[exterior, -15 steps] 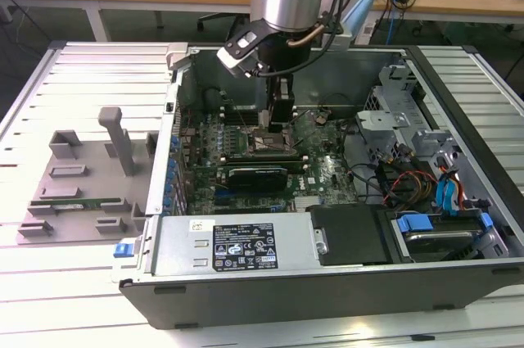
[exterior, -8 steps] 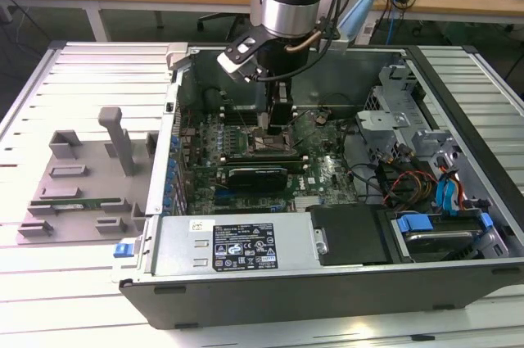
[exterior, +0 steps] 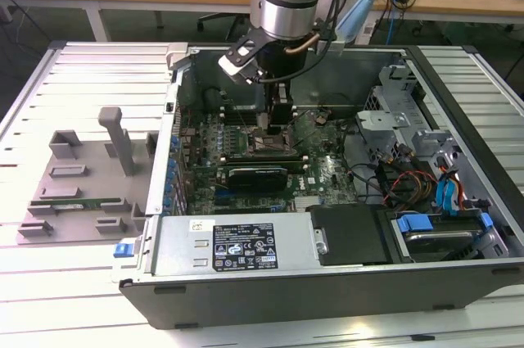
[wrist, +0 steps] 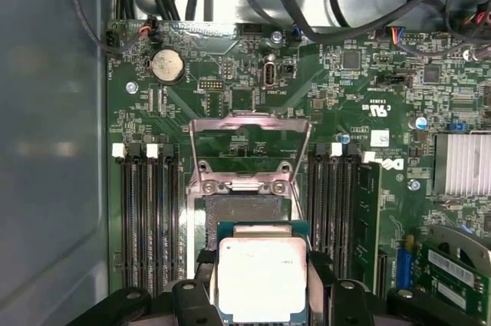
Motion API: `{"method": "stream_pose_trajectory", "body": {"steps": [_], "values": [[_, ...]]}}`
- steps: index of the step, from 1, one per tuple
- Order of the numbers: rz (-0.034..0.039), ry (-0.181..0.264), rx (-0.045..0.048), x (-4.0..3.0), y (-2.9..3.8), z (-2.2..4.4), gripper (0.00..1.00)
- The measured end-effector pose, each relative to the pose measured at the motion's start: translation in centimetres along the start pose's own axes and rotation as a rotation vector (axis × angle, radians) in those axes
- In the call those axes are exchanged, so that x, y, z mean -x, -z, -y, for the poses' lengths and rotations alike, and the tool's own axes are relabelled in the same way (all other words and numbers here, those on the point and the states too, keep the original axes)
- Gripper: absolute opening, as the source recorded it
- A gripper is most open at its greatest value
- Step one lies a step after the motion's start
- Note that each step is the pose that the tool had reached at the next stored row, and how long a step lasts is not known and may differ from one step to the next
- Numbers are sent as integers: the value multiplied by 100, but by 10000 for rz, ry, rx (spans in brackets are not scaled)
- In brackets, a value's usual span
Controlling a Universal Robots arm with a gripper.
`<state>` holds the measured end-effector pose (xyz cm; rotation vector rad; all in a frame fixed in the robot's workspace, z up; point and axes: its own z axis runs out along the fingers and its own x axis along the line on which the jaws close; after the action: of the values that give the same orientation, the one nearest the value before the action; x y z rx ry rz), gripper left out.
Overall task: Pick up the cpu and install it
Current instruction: 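Place the cpu into insertion slot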
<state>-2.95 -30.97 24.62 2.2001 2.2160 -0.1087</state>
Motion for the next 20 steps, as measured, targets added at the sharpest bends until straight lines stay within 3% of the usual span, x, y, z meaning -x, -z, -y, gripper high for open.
{"method": "stream_pose_trajectory", "body": {"steps": [4, 9, 20], "values": [[1, 2, 0, -2, -27, 0, 55], [1, 3, 0, -7, -112, -4, 55], [1, 3, 0, -12, -196, -7, 55]]}}
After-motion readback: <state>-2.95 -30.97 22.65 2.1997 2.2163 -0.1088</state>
